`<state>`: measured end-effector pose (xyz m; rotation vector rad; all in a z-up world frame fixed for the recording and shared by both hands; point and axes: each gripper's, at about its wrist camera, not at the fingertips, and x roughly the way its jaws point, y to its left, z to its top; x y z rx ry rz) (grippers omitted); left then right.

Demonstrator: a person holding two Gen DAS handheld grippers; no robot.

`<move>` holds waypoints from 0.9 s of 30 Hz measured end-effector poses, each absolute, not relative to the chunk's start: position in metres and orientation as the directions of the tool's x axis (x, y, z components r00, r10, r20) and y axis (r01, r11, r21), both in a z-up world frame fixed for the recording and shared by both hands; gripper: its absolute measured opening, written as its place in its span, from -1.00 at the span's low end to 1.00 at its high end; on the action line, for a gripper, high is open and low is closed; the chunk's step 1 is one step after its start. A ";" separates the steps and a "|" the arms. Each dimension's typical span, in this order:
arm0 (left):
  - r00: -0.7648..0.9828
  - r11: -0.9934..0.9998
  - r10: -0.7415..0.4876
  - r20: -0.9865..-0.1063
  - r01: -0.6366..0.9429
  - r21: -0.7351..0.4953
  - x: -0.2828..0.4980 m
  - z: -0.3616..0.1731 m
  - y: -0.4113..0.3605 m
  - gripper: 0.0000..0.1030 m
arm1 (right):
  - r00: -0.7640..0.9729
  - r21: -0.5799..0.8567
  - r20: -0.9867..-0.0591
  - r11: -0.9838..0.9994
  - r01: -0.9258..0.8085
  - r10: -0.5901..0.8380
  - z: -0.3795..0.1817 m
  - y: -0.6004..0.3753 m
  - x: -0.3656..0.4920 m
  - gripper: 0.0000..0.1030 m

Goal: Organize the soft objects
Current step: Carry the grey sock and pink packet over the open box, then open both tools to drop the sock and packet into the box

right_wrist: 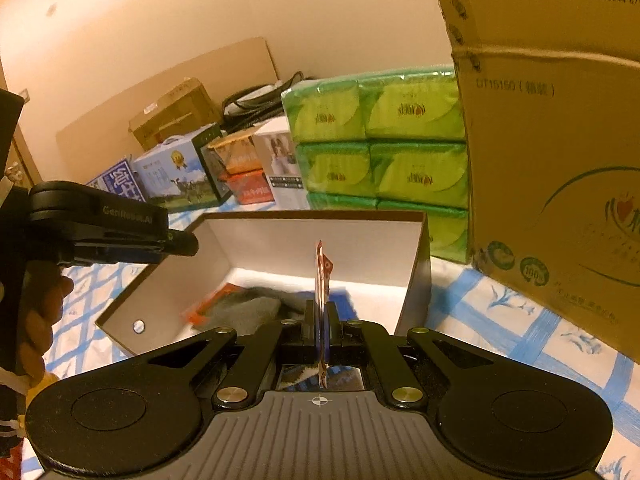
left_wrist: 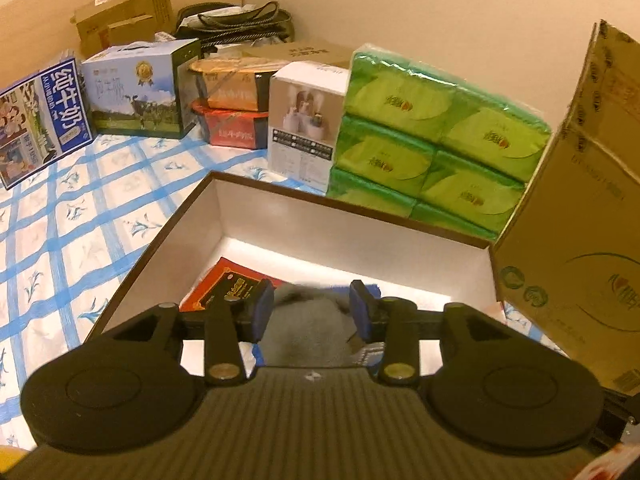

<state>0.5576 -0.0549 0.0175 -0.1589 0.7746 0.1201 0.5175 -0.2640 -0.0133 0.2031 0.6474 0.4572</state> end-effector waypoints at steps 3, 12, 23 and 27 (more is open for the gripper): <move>0.705 0.980 0.051 -0.707 -0.172 -0.101 0.559 0.016 -0.053 -0.26 | 0.700 0.329 -0.538 0.881 -0.339 0.470 -0.017 -0.263 0.522 -0.96; 0.704 0.982 0.059 -0.708 -0.168 -0.085 0.562 0.013 -0.050 -0.25 | 0.704 0.323 -0.539 0.885 -0.334 0.463 -0.021 -0.251 0.533 -0.96; 0.699 0.985 0.055 -0.713 -0.156 -0.077 0.560 0.009 -0.047 -0.03 | 0.723 0.323 -0.520 0.888 -0.327 0.455 -0.020 -0.236 0.545 -0.37; 0.702 0.986 0.058 -0.709 -0.151 -0.069 0.559 0.009 -0.048 0.01 | 0.748 0.328 -0.487 0.888 -0.322 0.451 -0.019 -0.238 0.539 0.23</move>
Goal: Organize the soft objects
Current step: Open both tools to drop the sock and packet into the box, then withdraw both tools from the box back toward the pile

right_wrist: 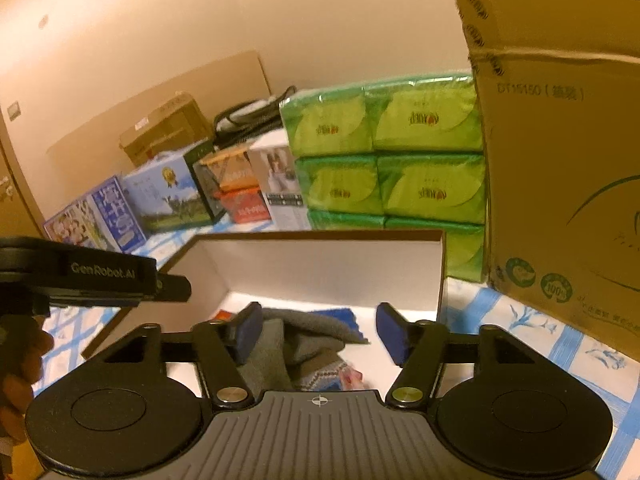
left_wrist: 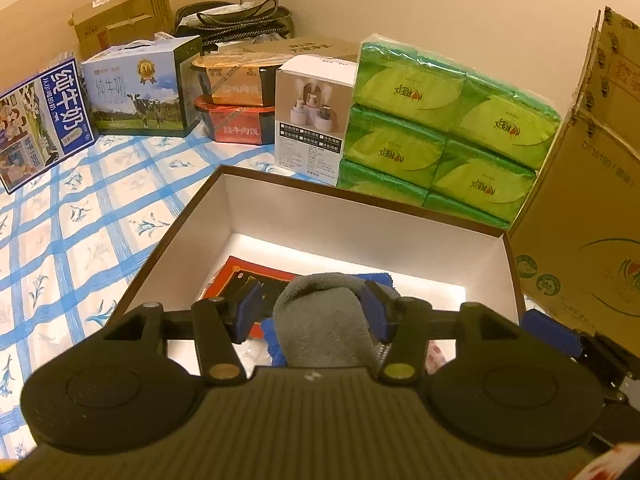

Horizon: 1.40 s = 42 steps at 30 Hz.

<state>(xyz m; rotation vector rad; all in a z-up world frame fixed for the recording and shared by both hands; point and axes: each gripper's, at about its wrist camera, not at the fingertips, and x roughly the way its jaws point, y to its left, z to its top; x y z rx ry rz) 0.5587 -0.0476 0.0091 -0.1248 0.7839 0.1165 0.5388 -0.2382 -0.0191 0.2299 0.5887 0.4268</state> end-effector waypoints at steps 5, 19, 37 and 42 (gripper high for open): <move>0.704 0.988 0.054 -0.709 -0.143 -0.067 0.556 0.011 -0.048 0.02 | 0.745 0.320 -0.499 0.893 -0.317 0.443 -0.016 -0.239 0.536 0.23; 0.744 0.992 0.002 -0.669 -0.083 -0.090 0.511 0.050 -0.060 0.12 | 0.778 0.311 -0.472 0.904 -0.293 0.414 0.018 -0.259 0.492 0.27; 0.796 0.991 -0.130 -0.592 0.097 -0.087 0.344 0.085 -0.048 0.24 | 0.814 0.369 -0.434 0.900 -0.230 0.386 0.053 -0.292 0.340 0.52; 0.801 0.989 -0.150 -0.580 0.113 -0.100 0.299 0.085 -0.034 0.25 | 0.810 0.375 -0.431 0.896 -0.239 0.397 0.054 -0.292 0.299 0.52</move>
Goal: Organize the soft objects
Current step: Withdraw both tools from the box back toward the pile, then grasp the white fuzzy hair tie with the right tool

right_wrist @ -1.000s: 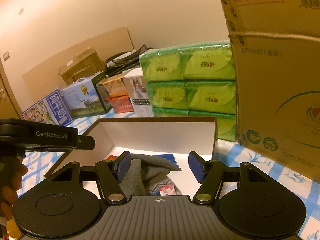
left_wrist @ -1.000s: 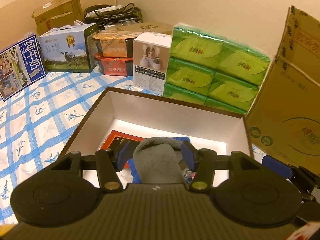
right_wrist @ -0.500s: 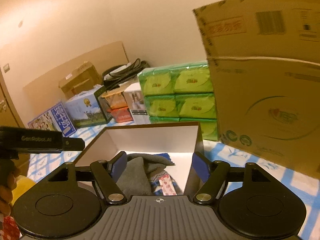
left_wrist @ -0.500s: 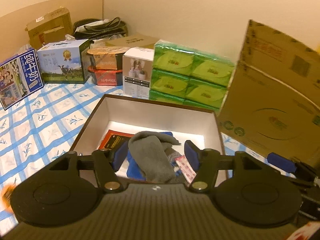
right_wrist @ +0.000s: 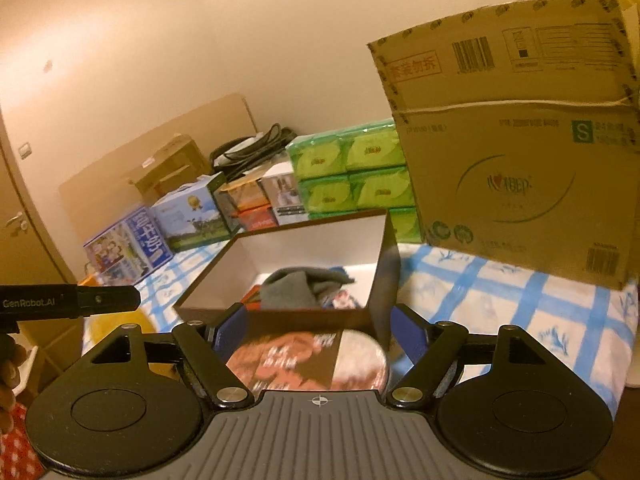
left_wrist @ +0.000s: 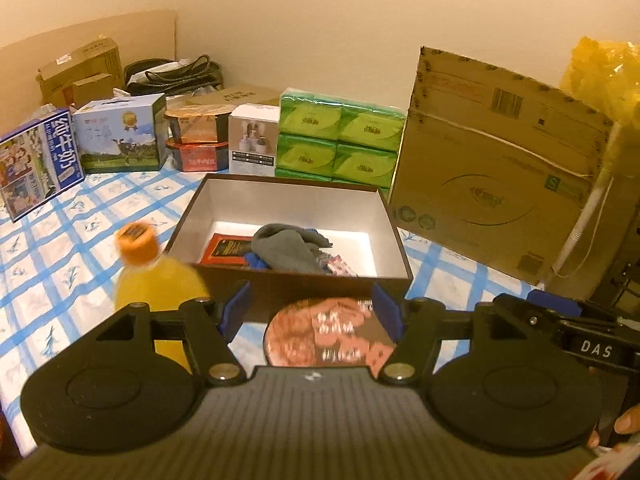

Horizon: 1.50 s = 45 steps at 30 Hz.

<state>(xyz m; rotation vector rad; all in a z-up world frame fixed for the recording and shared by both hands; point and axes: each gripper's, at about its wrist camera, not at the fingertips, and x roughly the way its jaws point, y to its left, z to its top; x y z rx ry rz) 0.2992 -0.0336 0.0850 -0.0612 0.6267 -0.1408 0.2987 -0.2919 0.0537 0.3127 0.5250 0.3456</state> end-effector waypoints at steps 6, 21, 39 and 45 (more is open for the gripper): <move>0.799 0.988 -0.155 -0.580 0.114 -0.107 0.251 0.078 -0.016 0.25 | 0.796 0.408 -0.420 0.874 -0.264 0.436 0.053 -0.288 0.252 0.52; 0.754 0.990 -0.095 -0.651 0.000 -0.144 0.164 0.034 0.033 0.25 | 0.699 0.385 -0.534 0.873 -0.299 0.475 0.020 -0.245 0.176 0.52; 0.668 0.994 -0.059 -0.741 -0.033 -0.109 0.149 -0.023 0.036 0.25 | 0.600 0.308 -0.657 0.889 -0.340 0.457 -0.029 -0.205 0.155 0.36; 0.645 0.994 -0.052 -0.762 -0.040 -0.101 0.154 -0.036 0.037 0.25 | 0.585 0.292 -0.674 0.890 -0.351 0.452 -0.039 -0.197 0.159 0.25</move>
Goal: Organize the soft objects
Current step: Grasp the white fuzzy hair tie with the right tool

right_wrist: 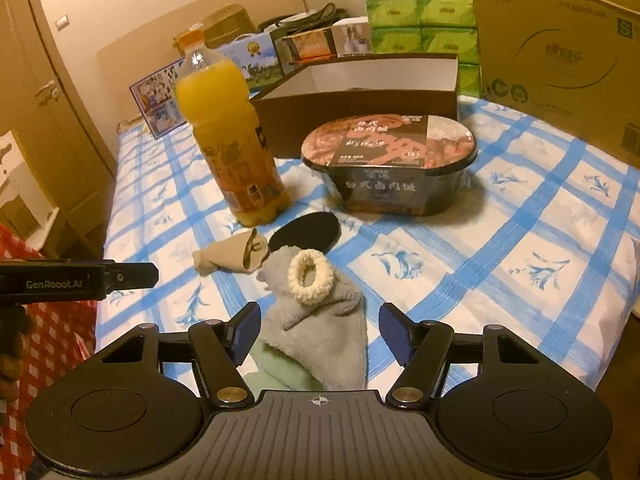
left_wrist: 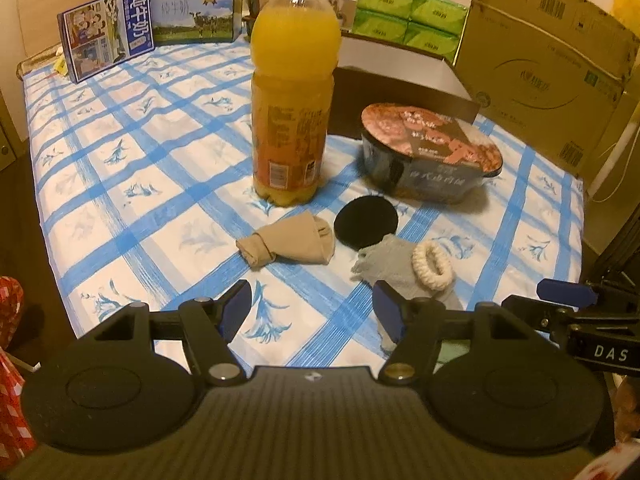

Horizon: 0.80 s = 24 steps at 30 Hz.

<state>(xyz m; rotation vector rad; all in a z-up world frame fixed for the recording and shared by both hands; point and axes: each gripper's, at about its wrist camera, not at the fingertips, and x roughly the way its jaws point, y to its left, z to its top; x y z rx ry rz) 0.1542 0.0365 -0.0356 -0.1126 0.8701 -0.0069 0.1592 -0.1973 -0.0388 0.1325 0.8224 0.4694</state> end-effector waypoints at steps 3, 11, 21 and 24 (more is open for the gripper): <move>0.635 0.994 -0.047 -0.771 -0.046 -0.099 0.157 -0.041 0.038 0.25 | 0.577 0.283 -0.680 0.887 -0.364 0.453 -0.044 -0.193 0.162 0.19; 0.614 0.994 -0.039 -0.788 -0.055 -0.091 0.167 -0.056 0.041 0.25 | 0.559 0.249 -0.699 0.884 -0.395 0.446 -0.058 -0.179 0.174 0.13; 0.598 0.995 -0.033 -0.801 -0.059 -0.085 0.180 -0.071 0.049 0.25 | 0.559 0.186 -0.710 0.880 -0.437 0.428 -0.073 -0.157 0.202 0.08; 0.597 0.995 -0.034 -0.801 -0.057 -0.085 0.184 -0.075 0.051 0.25 | 0.556 0.177 -0.714 0.878 -0.445 0.425 -0.078 -0.151 0.210 0.04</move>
